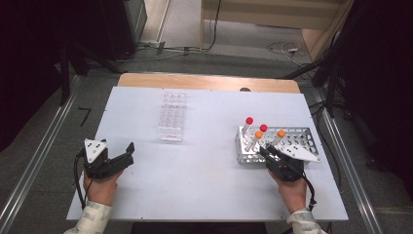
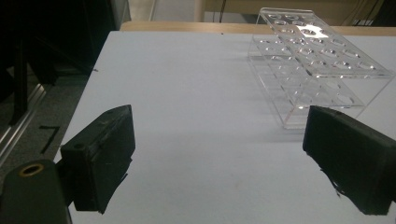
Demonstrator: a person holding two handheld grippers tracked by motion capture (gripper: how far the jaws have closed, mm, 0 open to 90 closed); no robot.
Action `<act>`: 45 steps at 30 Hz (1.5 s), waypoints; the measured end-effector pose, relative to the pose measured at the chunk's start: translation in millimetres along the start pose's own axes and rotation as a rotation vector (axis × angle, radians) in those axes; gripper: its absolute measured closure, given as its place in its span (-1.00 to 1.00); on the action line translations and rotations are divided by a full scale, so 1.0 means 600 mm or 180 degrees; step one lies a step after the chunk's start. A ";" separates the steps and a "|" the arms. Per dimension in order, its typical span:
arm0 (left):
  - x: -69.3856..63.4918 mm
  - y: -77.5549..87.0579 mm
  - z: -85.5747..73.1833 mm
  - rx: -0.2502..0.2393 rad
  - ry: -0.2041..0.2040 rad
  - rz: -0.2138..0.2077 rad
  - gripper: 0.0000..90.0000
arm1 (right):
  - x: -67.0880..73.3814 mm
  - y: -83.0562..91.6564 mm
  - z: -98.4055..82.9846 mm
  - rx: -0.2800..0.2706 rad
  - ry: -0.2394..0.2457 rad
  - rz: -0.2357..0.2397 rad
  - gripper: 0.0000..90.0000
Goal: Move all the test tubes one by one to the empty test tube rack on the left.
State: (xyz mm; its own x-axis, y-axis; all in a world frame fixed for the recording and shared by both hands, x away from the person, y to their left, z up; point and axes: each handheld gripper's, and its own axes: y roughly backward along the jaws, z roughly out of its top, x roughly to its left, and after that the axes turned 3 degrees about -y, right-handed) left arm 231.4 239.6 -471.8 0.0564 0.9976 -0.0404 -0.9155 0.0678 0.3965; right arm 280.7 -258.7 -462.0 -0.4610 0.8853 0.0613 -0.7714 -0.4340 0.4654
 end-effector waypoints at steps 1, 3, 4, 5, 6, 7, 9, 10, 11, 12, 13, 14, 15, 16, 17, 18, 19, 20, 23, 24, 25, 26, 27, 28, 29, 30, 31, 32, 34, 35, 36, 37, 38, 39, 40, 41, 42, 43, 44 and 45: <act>0.000 0.000 0.000 0.0003 -0.0001 -0.0001 -0.78 | 0.000 0.000 0.000 -0.0006 0.0005 -0.0005 0.58; 0.000 0.000 0.000 0.0003 0.0000 -0.0002 -0.78 | 0.000 -0.001 0.000 -0.0008 0.0013 -0.0016 0.61; 0.000 0.000 0.000 0.0000 0.0002 -0.0003 -0.78 | 0.000 -0.001 0.000 -0.0008 0.0013 -0.0016 0.61; 0.000 0.000 0.000 -0.0001 0.0001 -0.0001 -0.78 | 0.000 -0.001 0.000 -0.0007 0.0013 -0.0021 0.62; 0.000 0.000 0.000 -0.0001 0.0000 -0.0002 -0.78 | 0.000 0.000 0.001 -0.0005 0.0012 -0.0030 0.62; 0.000 0.000 0.000 -0.0002 0.0001 -0.0002 -0.78 | 0.000 0.001 0.002 -0.0012 0.0012 -0.0033 0.62; 0.000 0.001 0.000 -0.0002 -0.0003 -0.0003 -0.78 | 0.001 0.010 0.013 -0.0072 0.0006 -0.0026 0.63; 0.000 0.001 0.000 -0.0002 -0.0001 -0.0003 -0.78 | 0.001 0.010 0.013 -0.0072 0.0006 -0.0026 0.63; 0.000 0.001 0.000 -0.0003 -0.0001 -0.0002 -0.78 | 0.001 0.015 0.020 -0.0098 0.0010 -0.0037 0.63; 0.000 0.001 0.000 -0.0002 -0.0002 -0.0004 -0.78 | 0.002 0.020 0.027 -0.0126 0.0002 -0.0034 0.63; 0.000 0.000 0.000 0.0000 -0.0003 -0.0006 -0.78 | 0.002 0.026 0.033 -0.0165 0.0000 -0.0015 0.63; 0.000 0.000 0.000 0.0000 -0.0003 -0.0005 -0.78 | 0.003 0.032 0.040 -0.0186 -0.0007 -0.0012 0.63; 0.000 0.000 0.000 0.0002 -0.0003 -0.0006 -0.78 | 0.004 0.038 0.045 -0.0204 0.0001 -0.0012 0.63; 0.000 0.000 0.000 0.0002 -0.0004 -0.0007 -0.78 | 0.005 0.043 0.050 -0.0228 0.0014 -0.0016 0.64; 0.000 0.000 0.000 -0.0001 -0.0003 -0.0005 -0.78 | 0.005 0.047 0.053 -0.0239 0.0003 -0.0014 0.64; 0.000 0.000 0.001 -0.0001 -0.0002 -0.0008 -0.78 | 0.006 0.052 0.056 -0.0232 -0.0004 -0.0013 0.64; 0.000 0.001 0.001 -0.0002 -0.0005 -0.0010 -0.78 | 0.007 0.056 0.058 -0.0239 0.0005 -0.0022 0.64; 0.000 0.001 0.001 -0.0002 -0.0008 -0.0015 -0.78 | 0.008 0.063 0.062 -0.0245 0.0012 -0.0037 0.64; -0.001 0.002 0.001 -0.0008 -0.0008 -0.0013 -0.78 | 0.009 0.070 0.065 -0.0256 -0.0015 -0.0007 0.64; -0.001 0.001 0.002 -0.0006 -0.0012 -0.0015 -0.78 | 0.012 0.073 0.066 -0.0261 -0.0012 0.0004 0.64; -0.002 0.001 0.002 -0.0002 -0.0014 -0.0015 -0.78 | 0.014 0.075 0.067 -0.0254 0.0002 0.0023 0.64; -0.002 0.001 0.002 -0.0001 -0.0019 -0.0024 -0.78 | 0.022 0.078 0.068 -0.0255 0.0034 0.0087 0.64; -0.003 0.000 0.002 -0.0004 -0.0021 -0.0026 -0.78 | 0.022 0.078 0.068 -0.0255 0.0034 0.0087 0.64; -0.004 0.000 0.002 -0.0001 -0.0017 -0.0028 -0.78 | 0.026 0.077 0.069 -0.0245 0.0052 0.0115 0.64; -0.005 0.000 0.003 -0.0006 -0.0021 -0.0033 -0.78 | 0.031 0.077 0.069 -0.0231 0.0064 0.0150 0.64; -0.007 0.001 0.003 -0.0010 -0.0032 -0.0039 -0.78 | 0.036 0.076 0.069 -0.0223 0.0084 0.0189 0.64; -0.008 0.001 0.004 -0.0015 -0.0039 -0.0046 -0.78 | 0.041 0.075 0.069 -0.0219 0.0097 0.0219 0.64; -0.009 0.000 0.004 -0.0020 -0.0035 -0.0063 -0.78 | 0.046 0.074 0.070 -0.0215 0.0112 0.0255 0.64; -0.012 0.000 0.005 -0.0012 -0.0036 -0.0081 -0.78 | 0.055 0.072 0.071 -0.0203 0.0114 0.0339 0.64; -0.014 -0.001 0.005 -0.0006 -0.0048 -0.0089 -0.78 | 0.060 0.070 0.071 -0.0193 0.0132 0.0358 0.64; -0.016 -0.001 0.006 -0.0010 -0.0054 -0.0088 -0.78 | 0.065 0.068 0.071 -0.0187 0.0155 0.0379 0.64; -0.018 -0.002 0.007 -0.0010 -0.0064 -0.0089 -0.78 | 0.073 0.061 0.072 -0.0170 0.0178 0.0427 0.64; -0.020 -0.002 0.008 -0.0014 -0.0074 -0.0088 -0.78 | 0.073 0.061 0.072 -0.0170 0.0178 0.0427 0.64; -0.022 -0.002 0.009 -0.0016 -0.0090 -0.0106 -0.78 | 0.076 0.058 0.072 -0.0160 0.0180 0.0443 0.64; -0.025 -0.003 0.012 -0.0011 -0.0106 -0.0132 -0.78 | 0.080 0.054 0.072 -0.0147 0.0180 0.0473 0.64; -0.027 -0.004 0.013 -0.0020 -0.0122 -0.0150 -0.78 | 0.083 0.050 0.071 -0.0135 0.0193 0.0483 0.64; -0.031 -0.004 0.015 -0.0037 -0.0123 -0.0160 -0.78 | 0.086 0.047 0.071 -0.0127 0.0202 0.0499 0.64; -0.034 -0.005 0.016 -0.0037 -0.0131 -0.0177 -0.78 | 0.088 0.043 0.071 -0.0109 0.0206 0.0526 0.64; -0.036 -0.006 0.018 -0.0034 -0.0147 -0.0196 -0.78 | 0.091 0.039 0.071 -0.0096 0.0215 0.0542 0.64; -0.039 -0.007 0.019 -0.0031 -0.0164 -0.0213 -0.78 | 0.095 0.036 0.071 -0.0087 0.0233 0.0547 0.64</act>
State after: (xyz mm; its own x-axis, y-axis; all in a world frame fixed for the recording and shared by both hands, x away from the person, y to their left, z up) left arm 238.7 215.8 -462.0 0.1378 0.9903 -0.0191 -0.9129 0.1345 0.3855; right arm 256.7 -210.7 -410.9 -0.6171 0.7835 0.0729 -0.6897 -0.5831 0.4292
